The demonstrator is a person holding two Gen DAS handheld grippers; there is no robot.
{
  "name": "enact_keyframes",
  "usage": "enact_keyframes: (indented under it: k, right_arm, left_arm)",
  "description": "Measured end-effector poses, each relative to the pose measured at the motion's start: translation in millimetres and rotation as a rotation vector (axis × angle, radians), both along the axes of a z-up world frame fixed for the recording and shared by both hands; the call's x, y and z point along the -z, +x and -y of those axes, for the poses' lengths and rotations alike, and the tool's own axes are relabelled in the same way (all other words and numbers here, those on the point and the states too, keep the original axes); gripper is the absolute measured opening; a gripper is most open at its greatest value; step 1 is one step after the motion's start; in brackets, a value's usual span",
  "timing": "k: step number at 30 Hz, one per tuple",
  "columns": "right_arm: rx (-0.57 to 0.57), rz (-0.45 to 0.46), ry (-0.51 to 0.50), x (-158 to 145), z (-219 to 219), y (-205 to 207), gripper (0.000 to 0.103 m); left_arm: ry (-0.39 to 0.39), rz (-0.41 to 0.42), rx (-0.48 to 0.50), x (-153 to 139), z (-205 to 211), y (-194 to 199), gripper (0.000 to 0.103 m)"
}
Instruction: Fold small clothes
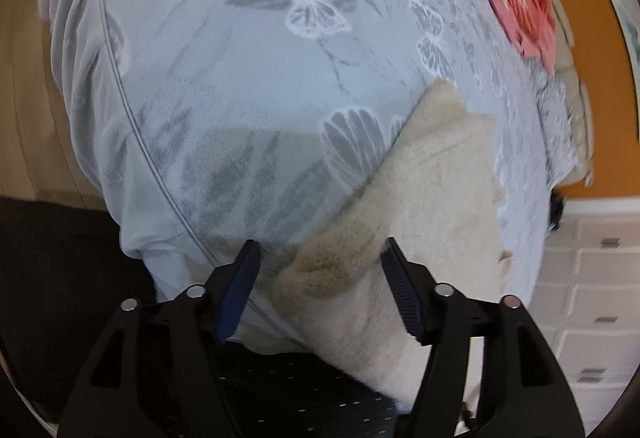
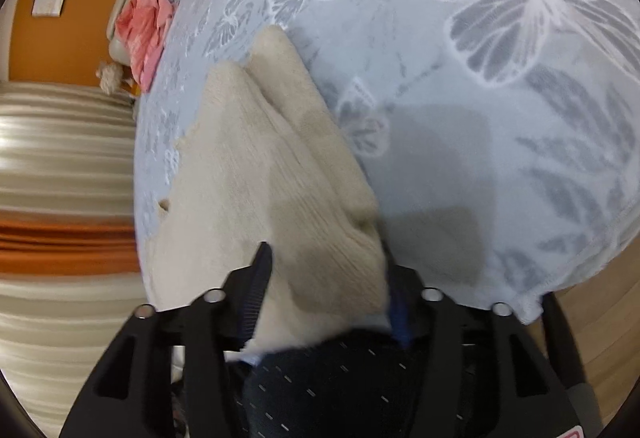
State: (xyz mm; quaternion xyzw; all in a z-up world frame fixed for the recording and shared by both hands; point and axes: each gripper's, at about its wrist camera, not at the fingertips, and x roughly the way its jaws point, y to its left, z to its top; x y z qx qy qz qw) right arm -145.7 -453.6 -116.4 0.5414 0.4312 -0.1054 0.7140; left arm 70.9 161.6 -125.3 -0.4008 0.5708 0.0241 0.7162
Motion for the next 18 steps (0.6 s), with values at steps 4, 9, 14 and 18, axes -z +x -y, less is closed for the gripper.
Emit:
enact_keyframes:
  k: [4,9,14,18]
  right_arm:
    - [0.041,0.126,0.003,-17,3,-1,0.020]
    - [-0.040,0.054,-0.115,-19,-1,8,0.025]
    - [0.058,-0.013,-0.222,-35,8,-3,0.042]
    - [-0.077,0.043,-0.363,-73,5,37,0.063]
  left_arm:
    - [-0.037,0.045,-0.024,-5,0,2,0.045]
    - [0.026,0.077,0.036,-10,2,8,0.033]
    - [-0.005,0.051,0.019,-1,0,10,0.044]
    - [0.007,0.064,0.040,1,4,11,0.054]
